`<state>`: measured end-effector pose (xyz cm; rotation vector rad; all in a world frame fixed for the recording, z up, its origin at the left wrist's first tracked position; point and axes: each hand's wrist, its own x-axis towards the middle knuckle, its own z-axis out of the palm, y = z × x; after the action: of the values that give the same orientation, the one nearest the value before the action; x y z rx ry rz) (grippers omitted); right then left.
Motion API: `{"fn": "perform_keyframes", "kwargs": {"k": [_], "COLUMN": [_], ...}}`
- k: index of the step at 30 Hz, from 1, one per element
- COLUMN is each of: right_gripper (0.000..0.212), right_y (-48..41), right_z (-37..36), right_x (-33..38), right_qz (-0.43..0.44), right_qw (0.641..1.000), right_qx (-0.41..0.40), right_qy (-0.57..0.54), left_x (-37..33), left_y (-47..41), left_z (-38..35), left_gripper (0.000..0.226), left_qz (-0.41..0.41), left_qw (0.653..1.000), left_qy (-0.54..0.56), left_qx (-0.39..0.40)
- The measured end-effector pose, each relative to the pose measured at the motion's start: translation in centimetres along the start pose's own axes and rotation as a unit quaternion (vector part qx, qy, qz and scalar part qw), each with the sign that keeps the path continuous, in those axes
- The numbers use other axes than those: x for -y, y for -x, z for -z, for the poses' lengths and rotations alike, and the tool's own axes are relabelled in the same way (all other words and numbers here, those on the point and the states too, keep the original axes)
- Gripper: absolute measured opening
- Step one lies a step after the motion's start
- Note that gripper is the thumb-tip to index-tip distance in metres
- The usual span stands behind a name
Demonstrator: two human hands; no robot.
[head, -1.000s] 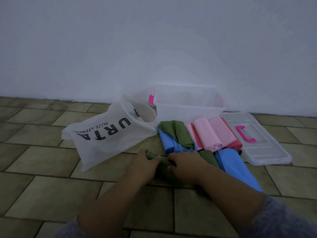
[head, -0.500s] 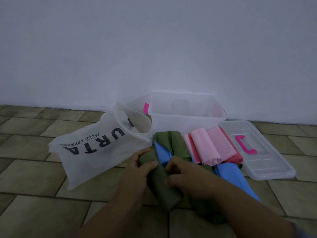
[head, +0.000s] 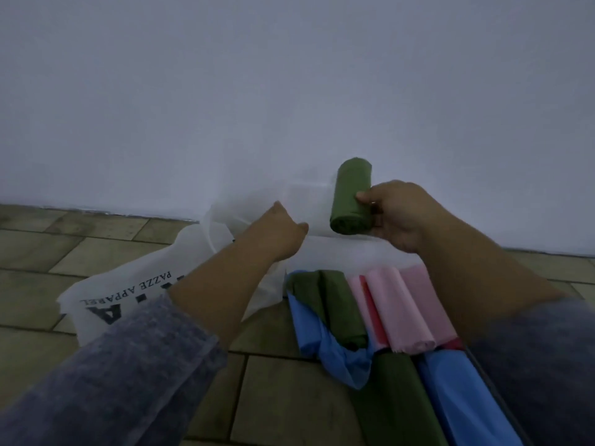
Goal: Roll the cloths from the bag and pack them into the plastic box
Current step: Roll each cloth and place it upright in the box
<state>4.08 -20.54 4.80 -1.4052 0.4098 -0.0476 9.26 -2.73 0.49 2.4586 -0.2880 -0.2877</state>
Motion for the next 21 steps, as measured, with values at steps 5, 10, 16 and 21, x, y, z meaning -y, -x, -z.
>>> {"fn": "perform_keyframes", "kwargs": {"k": [5, 10, 16, 21], "right_gripper": [0.036, 0.039, 0.049, 0.048], "right_y": [-5.6, -8.1, -9.6, -9.1], "right_z": [-3.4, -6.8, -5.9, -5.4], "right_x": [-1.1, -3.3, -3.8, -3.7], "right_qz": [-0.038, -0.01, -0.036, -0.044], "right_qw": [0.911, 0.778, 0.749, 0.738], "right_qx": [-0.039, 0.093, 0.141, 0.149], "right_qy": [0.408, 0.621, 0.647, 0.657], "left_x": [0.2, 0.4, 0.9, 1.3], "left_y": [-0.8, -0.9, -1.4, -2.1], "left_z": [-0.8, -1.1, -1.2, -1.6], "left_gripper": [0.07, 0.073, 0.074, 0.075], "left_qz": [-0.008, -0.004, -0.003, -0.001], "left_qw": [0.999, 0.999, 0.998, 0.999], "left_qy": [-0.043, -0.05, -0.068, -0.052], "left_qx": [0.001, 0.001, 0.003, 0.008]}}
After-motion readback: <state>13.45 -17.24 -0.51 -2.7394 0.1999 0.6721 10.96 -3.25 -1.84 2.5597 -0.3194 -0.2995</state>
